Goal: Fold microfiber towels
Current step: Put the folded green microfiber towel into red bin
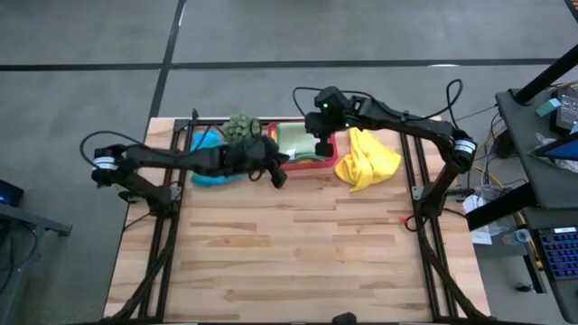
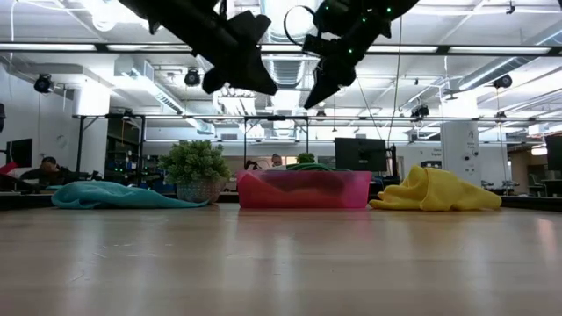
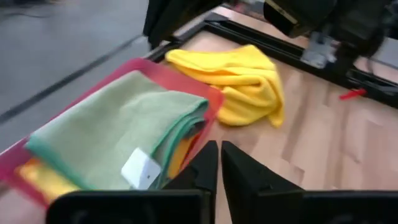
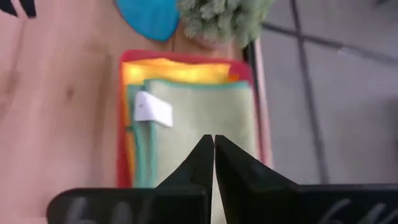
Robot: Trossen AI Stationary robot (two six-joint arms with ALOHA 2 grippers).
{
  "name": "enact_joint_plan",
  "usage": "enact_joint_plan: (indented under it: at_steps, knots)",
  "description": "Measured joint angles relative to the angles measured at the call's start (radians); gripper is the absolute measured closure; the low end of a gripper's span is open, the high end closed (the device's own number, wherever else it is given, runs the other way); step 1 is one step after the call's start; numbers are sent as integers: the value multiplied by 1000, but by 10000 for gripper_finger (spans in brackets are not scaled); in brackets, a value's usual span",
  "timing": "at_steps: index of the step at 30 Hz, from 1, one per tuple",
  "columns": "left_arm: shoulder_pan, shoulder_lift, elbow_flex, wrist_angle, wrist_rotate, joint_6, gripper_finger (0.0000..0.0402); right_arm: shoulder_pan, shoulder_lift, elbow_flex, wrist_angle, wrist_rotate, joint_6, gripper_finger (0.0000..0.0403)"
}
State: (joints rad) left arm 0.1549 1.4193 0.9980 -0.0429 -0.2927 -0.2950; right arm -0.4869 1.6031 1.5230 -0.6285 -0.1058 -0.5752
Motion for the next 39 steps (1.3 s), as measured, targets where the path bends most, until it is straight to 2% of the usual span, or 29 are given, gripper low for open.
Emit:
enact_joint_plan:
  at_steps: [3, 7, 11, 18, 22, 39]
  knots:
    - [81, 0, 4, -2, 116, 55, 396, -11, 8, -14, -17, -7, 71, 394]
    - [148, 27, 3, 7, 189, 97, 401, -18, 24, -52, -11, -7, 140, 394]
    - [182, 112, 23, 16, 241, 128, 401, -21, 43, -93, 4, -7, 179, 394]
    - [206, 293, 107, 18, 248, 179, 401, -22, 82, -147, 89, -2, 228, 394]
    - [211, 354, 134, 20, 253, 181, 401, -22, 113, -151, 88, -2, 245, 394]
    - [216, 420, 133, -17, 256, 173, 402, -22, 218, -156, 46, 0, 257, 394]
